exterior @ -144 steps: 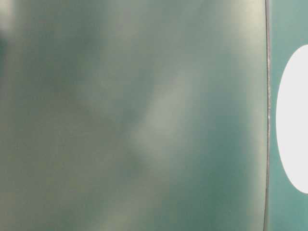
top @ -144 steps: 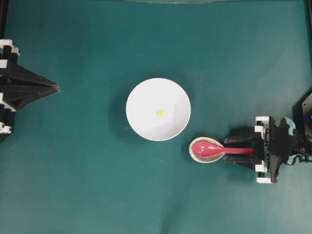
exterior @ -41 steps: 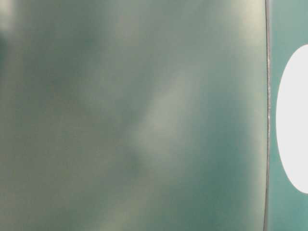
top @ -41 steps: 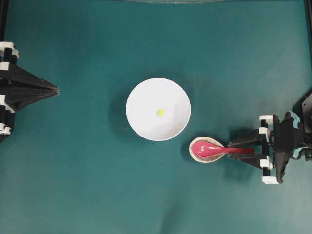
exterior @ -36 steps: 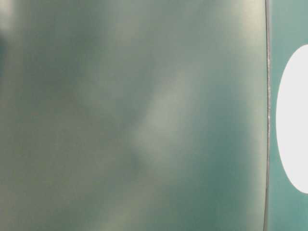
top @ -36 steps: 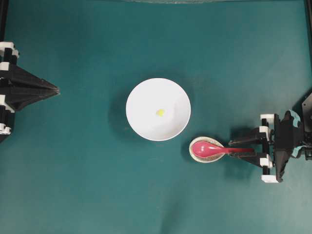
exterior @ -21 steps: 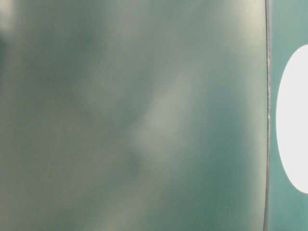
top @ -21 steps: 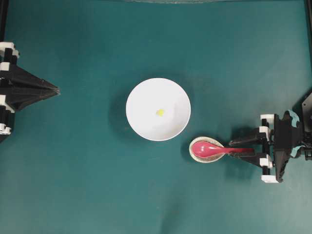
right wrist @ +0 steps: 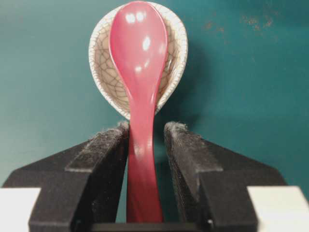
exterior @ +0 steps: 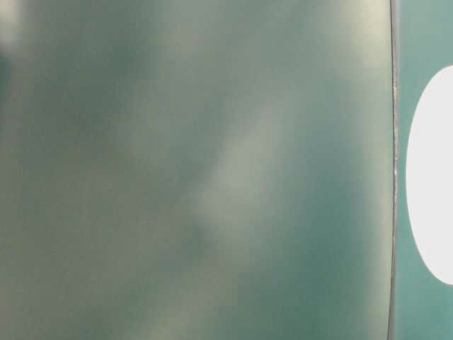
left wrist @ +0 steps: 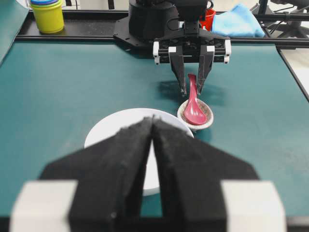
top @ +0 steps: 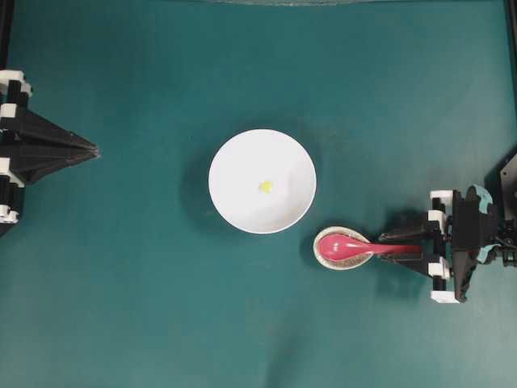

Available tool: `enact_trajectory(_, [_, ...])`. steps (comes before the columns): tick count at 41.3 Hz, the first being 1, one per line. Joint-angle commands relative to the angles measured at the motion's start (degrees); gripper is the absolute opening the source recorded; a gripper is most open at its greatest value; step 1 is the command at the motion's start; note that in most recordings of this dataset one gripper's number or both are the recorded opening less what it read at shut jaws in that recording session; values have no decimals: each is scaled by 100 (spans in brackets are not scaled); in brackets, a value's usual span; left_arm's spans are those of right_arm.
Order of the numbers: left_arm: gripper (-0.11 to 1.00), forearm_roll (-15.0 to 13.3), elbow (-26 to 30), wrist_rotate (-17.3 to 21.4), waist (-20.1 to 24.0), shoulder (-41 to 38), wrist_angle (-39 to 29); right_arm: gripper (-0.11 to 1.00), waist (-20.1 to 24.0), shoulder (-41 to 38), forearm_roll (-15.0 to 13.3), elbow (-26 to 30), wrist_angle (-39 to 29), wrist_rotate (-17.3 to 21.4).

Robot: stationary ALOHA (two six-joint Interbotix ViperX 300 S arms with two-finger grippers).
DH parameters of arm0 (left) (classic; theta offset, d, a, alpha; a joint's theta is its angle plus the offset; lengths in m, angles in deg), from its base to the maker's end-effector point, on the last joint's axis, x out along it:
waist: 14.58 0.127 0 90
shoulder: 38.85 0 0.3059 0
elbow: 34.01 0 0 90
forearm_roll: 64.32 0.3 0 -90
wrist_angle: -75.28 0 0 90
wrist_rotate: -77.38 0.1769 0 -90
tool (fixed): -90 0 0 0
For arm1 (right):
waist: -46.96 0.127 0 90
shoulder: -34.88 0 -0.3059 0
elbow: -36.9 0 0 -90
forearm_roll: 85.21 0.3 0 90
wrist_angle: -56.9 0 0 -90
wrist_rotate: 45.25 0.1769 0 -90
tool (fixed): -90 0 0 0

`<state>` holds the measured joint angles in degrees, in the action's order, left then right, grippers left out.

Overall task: Scoop the yellow hexagonal prism block from the bowl with a spoon using the right arm.
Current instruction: 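Lower the right gripper around the red spoon handle and close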

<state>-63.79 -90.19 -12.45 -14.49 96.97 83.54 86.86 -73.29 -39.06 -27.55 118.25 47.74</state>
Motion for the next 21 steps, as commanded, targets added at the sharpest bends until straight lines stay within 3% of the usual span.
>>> enact_trajectory(1, [9, 9, 167, 9, -9, -26, 26, 42, -9, 53, 0, 35, 18, 0])
enact_trajectory(21, [9, 9, 167, 9, 0, -26, 26, 42, -9, 53, -9, 9, -79, -70])
